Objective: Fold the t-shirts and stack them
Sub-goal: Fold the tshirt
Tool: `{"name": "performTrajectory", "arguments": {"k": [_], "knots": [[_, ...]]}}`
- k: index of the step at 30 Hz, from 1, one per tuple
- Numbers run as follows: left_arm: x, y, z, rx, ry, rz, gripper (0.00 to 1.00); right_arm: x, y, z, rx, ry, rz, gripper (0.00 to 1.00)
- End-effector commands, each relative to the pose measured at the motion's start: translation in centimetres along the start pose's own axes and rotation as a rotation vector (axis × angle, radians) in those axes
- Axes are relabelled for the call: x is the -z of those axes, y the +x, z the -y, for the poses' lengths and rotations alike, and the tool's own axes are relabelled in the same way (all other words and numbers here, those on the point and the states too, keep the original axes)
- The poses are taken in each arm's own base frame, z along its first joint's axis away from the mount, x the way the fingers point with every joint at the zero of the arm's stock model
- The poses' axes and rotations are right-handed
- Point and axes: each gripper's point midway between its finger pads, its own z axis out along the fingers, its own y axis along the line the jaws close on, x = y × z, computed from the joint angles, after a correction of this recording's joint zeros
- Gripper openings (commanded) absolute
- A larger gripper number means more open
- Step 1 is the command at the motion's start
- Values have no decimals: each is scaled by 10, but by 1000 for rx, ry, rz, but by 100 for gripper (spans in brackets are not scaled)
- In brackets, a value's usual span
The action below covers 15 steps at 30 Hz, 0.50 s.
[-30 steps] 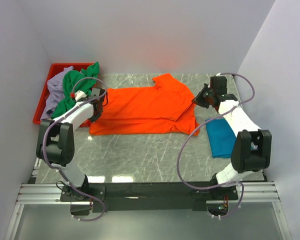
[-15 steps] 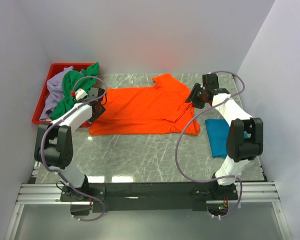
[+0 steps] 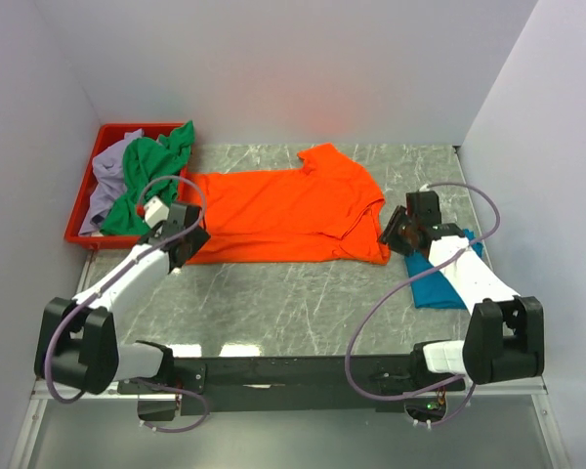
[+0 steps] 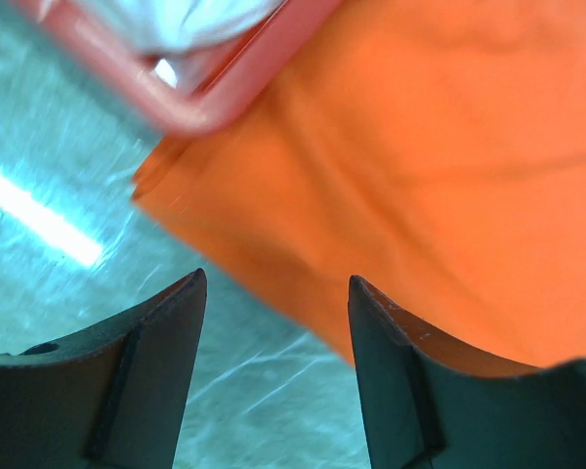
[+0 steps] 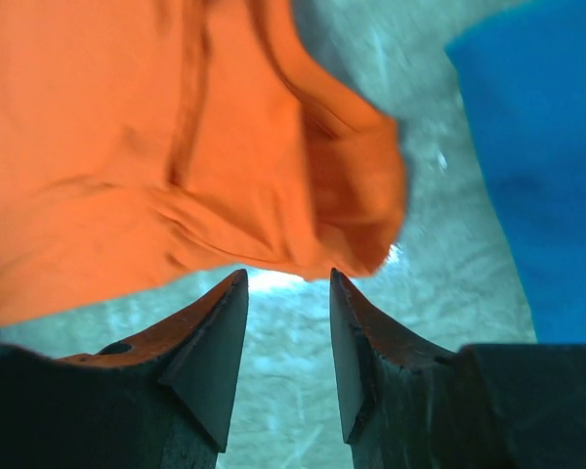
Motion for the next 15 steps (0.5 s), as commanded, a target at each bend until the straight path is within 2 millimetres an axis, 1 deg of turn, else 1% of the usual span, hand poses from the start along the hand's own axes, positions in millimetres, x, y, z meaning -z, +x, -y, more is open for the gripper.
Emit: {"name": "performTrajectory", "arguments": {"k": [1, 2, 4, 7, 10, 12, 15], "knots": [[4, 7, 6, 62, 83, -3, 65, -6, -3, 3, 8, -9, 38, 46], [2, 13, 1, 56, 84, -15, 64, -9, 1, 3, 7, -13, 28, 45], [1, 16, -1, 49, 91, -12, 63, -15, 4, 3, 4, -15, 21, 45], [-4, 17, -3, 34, 76, -7, 63, -27, 10, 9, -1, 5, -4, 43], [-9, 15, -3, 23, 58, 2, 62, -38, 13, 9, -5, 6, -24, 41], [-13, 15, -5, 16, 40, 11, 62, -41, 14, 7, -8, 0, -32, 40], [-19, 14, -10, -2, 0, 25, 61, -48, 16, 9, -10, 12, -48, 38]]}}
